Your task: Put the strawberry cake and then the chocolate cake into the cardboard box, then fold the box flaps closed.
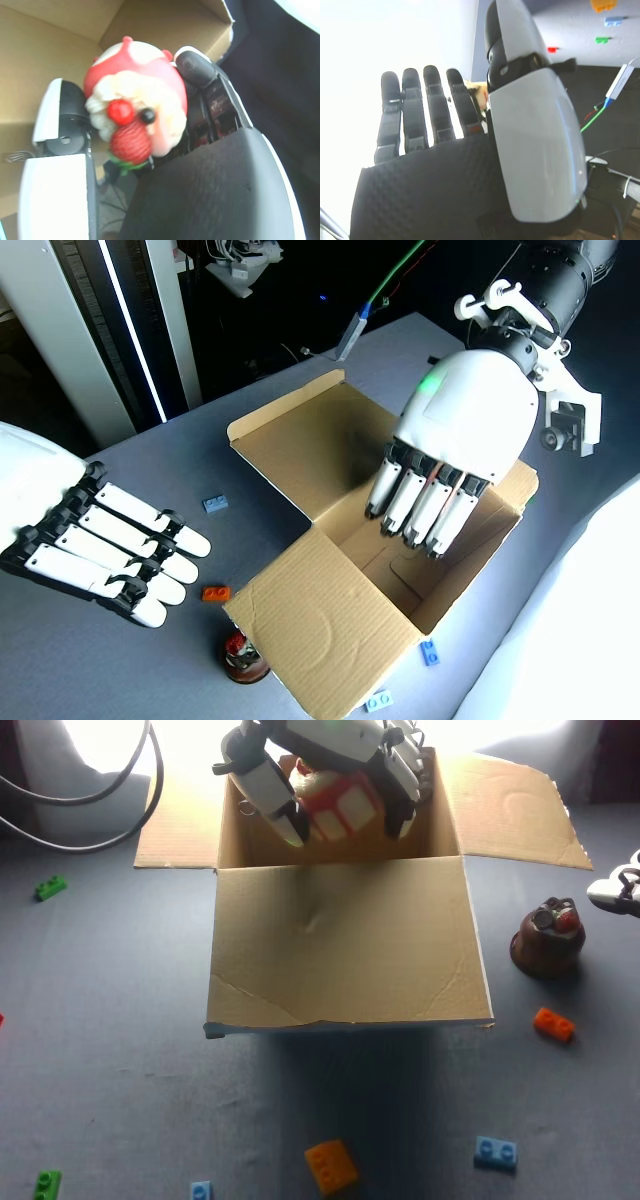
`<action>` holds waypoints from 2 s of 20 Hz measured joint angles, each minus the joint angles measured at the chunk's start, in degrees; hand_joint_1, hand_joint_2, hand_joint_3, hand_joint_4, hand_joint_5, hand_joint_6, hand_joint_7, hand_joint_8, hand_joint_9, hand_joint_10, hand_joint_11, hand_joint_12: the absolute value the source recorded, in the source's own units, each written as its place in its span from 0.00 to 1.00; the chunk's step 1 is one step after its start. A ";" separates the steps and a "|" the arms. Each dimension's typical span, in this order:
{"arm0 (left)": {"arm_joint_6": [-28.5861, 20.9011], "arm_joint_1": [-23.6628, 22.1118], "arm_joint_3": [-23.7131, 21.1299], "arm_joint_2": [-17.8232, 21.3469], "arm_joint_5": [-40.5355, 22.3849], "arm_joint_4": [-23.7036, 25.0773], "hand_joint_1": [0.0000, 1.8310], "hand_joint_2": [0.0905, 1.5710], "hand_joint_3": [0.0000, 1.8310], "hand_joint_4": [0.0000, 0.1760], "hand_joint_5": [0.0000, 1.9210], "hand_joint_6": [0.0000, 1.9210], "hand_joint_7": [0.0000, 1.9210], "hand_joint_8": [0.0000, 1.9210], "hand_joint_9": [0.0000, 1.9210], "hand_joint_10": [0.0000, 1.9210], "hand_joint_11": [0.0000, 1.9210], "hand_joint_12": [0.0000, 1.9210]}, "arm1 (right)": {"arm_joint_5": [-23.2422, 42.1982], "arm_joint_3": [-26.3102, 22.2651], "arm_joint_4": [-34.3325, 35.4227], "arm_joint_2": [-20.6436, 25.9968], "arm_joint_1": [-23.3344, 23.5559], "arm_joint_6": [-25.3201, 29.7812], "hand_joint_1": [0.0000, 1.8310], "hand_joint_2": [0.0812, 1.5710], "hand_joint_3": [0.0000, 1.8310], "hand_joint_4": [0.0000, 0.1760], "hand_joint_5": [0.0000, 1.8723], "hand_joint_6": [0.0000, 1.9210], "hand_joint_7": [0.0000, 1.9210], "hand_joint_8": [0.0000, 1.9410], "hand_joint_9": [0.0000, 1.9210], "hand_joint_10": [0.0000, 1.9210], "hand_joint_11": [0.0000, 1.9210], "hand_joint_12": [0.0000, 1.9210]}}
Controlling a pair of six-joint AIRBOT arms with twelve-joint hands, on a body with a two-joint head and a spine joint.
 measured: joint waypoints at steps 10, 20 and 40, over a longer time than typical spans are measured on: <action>1.79 -0.48 1.36 -0.15 1.84 2.51 0.23 0.55 0.00 0.71 0.02 0.00 0.04 0.00 0.09 0.00 0.00 0.52 | 0.42 3.54 4.09 -1.44 0.00 -0.07 0.50 0.68 0.00 0.04 0.05 0.00 0.07 0.00 0.08 0.00 0.00 0.20; 3.87 -5.53 5.81 0.98 1.53 4.83 0.19 0.58 0.00 0.62 0.04 0.00 0.08 0.00 0.13 0.01 0.00 0.56 | 0.79 9.53 27.58 -6.80 0.61 -0.11 0.53 0.66 0.00 0.05 0.07 0.00 0.08 0.00 0.09 0.00 0.00 0.25; -2.69 -6.97 -4.17 25.29 -2.82 10.01 0.02 0.68 0.01 0.44 0.08 0.01 0.11 0.00 0.14 0.00 0.00 0.49 | -3.74 25.92 46.66 -27.52 -1.03 3.13 0.58 0.67 0.00 0.14 0.05 0.00 0.08 0.00 0.09 0.00 0.00 0.26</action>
